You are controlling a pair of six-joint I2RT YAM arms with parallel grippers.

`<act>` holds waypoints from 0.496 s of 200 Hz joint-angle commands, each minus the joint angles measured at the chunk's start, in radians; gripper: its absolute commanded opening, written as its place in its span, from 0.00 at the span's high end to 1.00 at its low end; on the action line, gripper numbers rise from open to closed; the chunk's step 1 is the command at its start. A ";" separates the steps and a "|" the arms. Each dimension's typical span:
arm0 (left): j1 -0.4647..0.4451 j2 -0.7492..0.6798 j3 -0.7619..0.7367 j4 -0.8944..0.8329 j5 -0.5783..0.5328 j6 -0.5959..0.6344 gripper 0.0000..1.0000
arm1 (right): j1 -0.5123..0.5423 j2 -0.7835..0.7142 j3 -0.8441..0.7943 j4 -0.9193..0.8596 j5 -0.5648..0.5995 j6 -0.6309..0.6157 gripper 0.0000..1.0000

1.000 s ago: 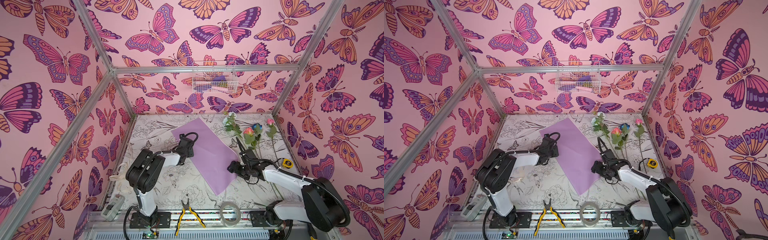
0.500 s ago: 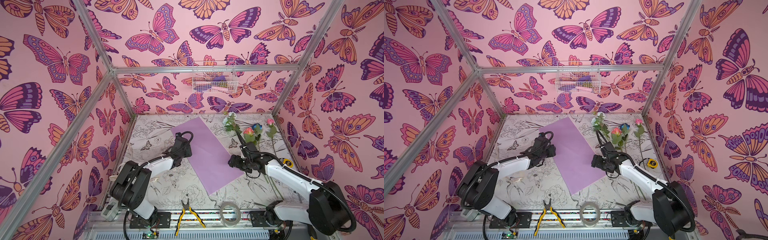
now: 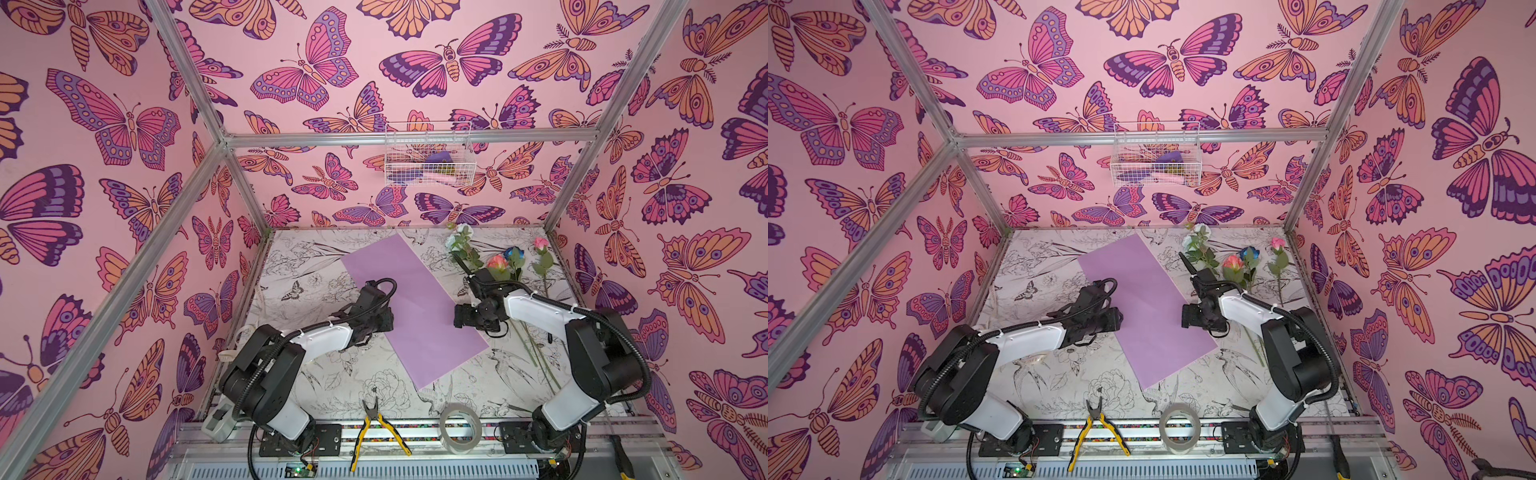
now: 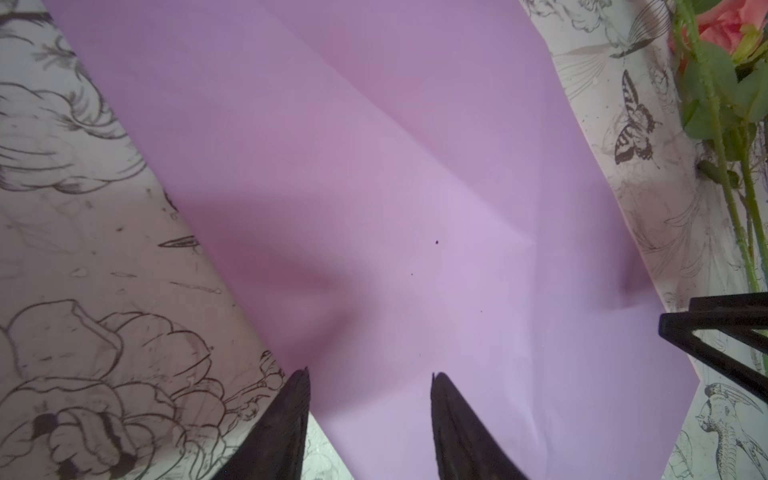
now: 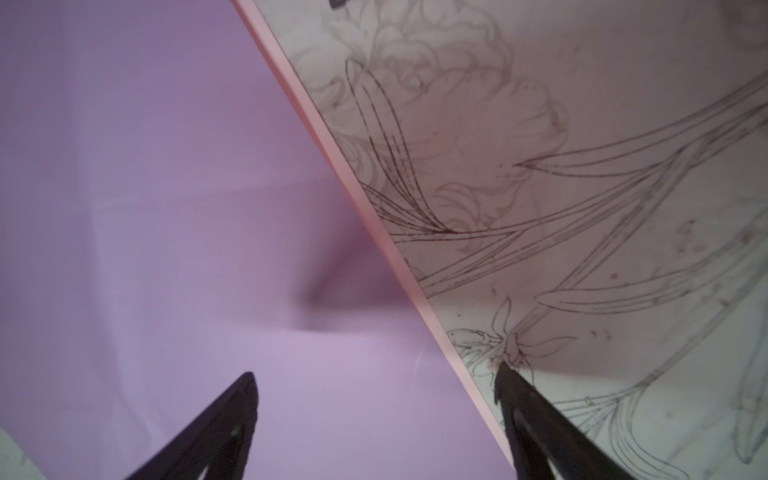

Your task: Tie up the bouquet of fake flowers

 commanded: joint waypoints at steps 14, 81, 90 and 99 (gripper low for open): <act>-0.010 0.068 0.000 -0.022 0.005 -0.011 0.55 | -0.003 0.065 0.022 0.006 -0.072 -0.024 0.10; -0.014 0.137 0.003 -0.007 0.003 -0.023 0.65 | -0.003 0.057 -0.005 0.069 -0.215 0.024 0.15; -0.014 0.141 0.004 -0.008 0.003 -0.023 0.67 | -0.002 0.052 -0.007 0.073 -0.228 0.030 0.15; -0.015 0.144 0.004 -0.006 0.002 -0.024 0.68 | -0.003 0.048 -0.010 0.080 -0.240 0.035 0.15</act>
